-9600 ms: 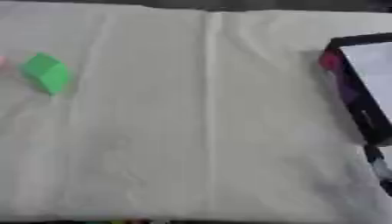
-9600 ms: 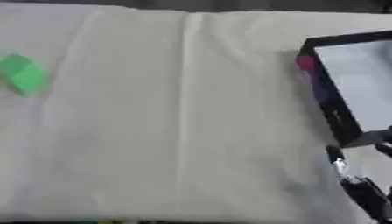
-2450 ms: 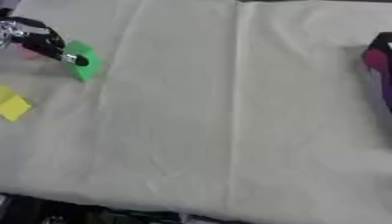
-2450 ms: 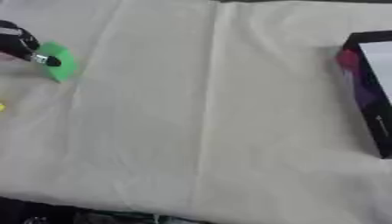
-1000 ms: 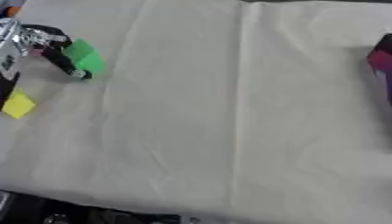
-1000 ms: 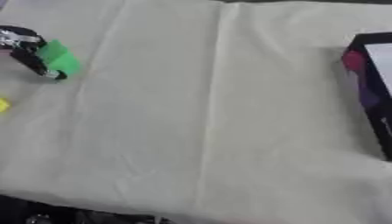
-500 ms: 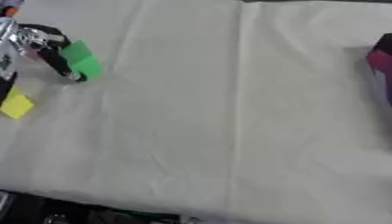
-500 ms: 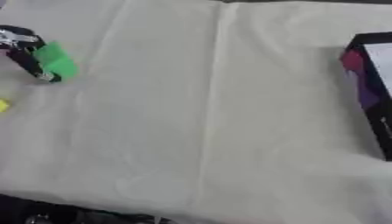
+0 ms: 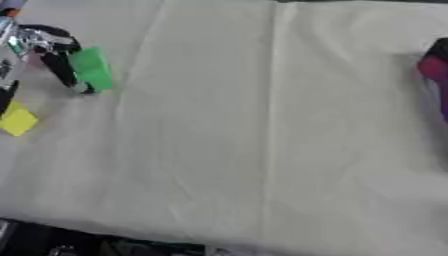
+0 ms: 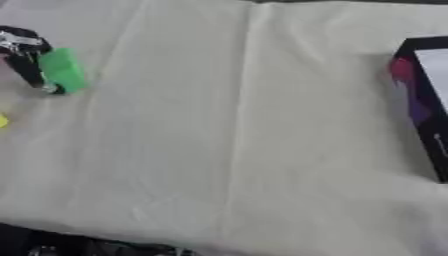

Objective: Pick up the objects with one hand, pass them to the other hand, and then place them into the box on the other side of the table.

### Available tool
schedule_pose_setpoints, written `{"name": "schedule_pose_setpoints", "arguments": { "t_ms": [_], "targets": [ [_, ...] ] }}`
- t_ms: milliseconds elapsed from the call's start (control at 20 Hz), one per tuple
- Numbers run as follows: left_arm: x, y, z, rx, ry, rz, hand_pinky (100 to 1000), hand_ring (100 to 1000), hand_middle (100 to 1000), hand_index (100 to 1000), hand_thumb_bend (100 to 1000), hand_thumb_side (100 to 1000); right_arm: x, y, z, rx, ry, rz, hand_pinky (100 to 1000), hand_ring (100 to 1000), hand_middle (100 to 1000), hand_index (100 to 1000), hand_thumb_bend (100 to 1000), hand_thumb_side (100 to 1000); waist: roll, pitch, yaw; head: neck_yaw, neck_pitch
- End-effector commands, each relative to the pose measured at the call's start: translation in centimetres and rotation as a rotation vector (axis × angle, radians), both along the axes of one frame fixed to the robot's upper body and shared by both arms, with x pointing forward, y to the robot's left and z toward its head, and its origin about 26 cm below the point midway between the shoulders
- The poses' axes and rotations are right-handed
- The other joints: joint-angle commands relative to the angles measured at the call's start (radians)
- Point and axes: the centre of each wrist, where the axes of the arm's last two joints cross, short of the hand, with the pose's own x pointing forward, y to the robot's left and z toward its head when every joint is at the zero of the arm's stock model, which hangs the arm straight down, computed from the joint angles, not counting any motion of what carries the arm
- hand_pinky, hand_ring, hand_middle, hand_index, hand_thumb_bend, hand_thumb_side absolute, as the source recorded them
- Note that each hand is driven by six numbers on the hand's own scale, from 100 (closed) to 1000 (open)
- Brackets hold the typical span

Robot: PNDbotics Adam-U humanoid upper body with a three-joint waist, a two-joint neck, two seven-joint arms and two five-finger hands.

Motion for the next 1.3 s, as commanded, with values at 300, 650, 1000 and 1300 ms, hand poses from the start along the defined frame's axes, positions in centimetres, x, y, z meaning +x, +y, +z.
{"name": "schedule_pose_setpoints", "arguments": {
  "t_ms": [300,650,1000,1300],
  "targets": [
    [-1.6,-0.8,3.7,-0.094,-0.103,-0.061,797,686,597,509,100,222,0.1,-0.6,0.9,-0.039,-0.025,0.035,665,721,714,759,710,132,-0.014,-0.029,0.002,-0.022,0.001],
    [-3.0,-2.2,5.0,-0.188,-0.176,-0.105,773,650,575,481,100,240,0.4,-0.8,1.3,-0.062,-0.018,0.070,665,721,714,761,712,132,-0.022,-0.029,0.004,-0.044,0.000],
    [-4.1,-4.1,4.6,-0.281,-0.222,-0.174,767,625,562,468,100,307,1.1,-1.3,2.3,-0.118,-0.012,0.122,669,725,717,763,718,132,-0.028,-0.031,-0.002,-0.063,0.000],
    [-5.1,-6.1,4.2,-0.332,-0.266,-0.270,753,611,555,461,100,288,2.0,-2.2,4.1,-0.199,0.008,0.171,678,738,730,770,729,133,-0.037,-0.034,-0.007,-0.081,0.000]
  ]
}}
